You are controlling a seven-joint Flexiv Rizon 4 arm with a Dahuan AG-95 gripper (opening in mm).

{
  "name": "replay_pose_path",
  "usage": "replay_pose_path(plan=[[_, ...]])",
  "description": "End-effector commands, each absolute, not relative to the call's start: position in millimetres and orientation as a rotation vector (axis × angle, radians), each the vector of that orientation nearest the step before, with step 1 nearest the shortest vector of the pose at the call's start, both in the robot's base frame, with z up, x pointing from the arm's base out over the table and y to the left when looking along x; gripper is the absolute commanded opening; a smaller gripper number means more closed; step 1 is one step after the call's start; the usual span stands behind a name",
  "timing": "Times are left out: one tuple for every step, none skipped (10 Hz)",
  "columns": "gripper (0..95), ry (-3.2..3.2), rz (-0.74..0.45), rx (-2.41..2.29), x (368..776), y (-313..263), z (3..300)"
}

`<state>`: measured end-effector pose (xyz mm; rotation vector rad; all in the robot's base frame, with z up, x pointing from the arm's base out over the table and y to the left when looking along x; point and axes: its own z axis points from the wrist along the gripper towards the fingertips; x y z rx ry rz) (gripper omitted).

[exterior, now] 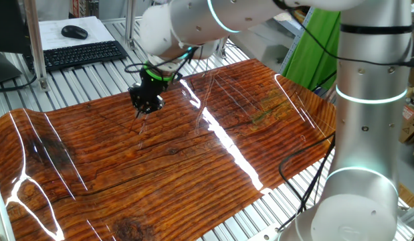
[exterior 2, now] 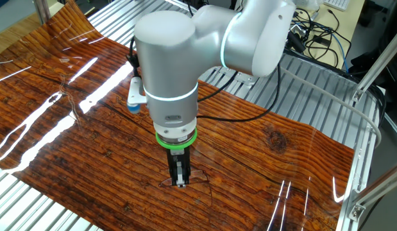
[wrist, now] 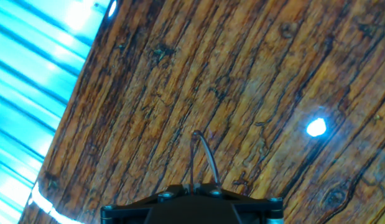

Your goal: Unfold the leg of the glasses (with one hand)

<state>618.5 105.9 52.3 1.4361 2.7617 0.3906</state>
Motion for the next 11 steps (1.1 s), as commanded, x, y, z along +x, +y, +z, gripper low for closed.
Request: replay_pose_path(plan=[[0.0,2.742,0.497,1.464,615,114,59],[0.0,2.733,0.506,1.473,614,117,61],[0.0,2.729,0.506,1.472,613,118,62],[0.0,2.729,0.510,1.455,613,119,62],[0.0,2.729,0.525,1.439,613,119,63],[0.0,2.731,0.572,1.431,612,121,63],[0.0,2.722,0.620,1.417,612,121,64],[0.0,2.738,0.615,1.386,612,123,65],[0.0,2.733,0.611,1.401,611,125,66],[0.0,2.729,0.605,1.406,609,129,68],[0.0,2.724,0.601,1.433,608,132,70]])
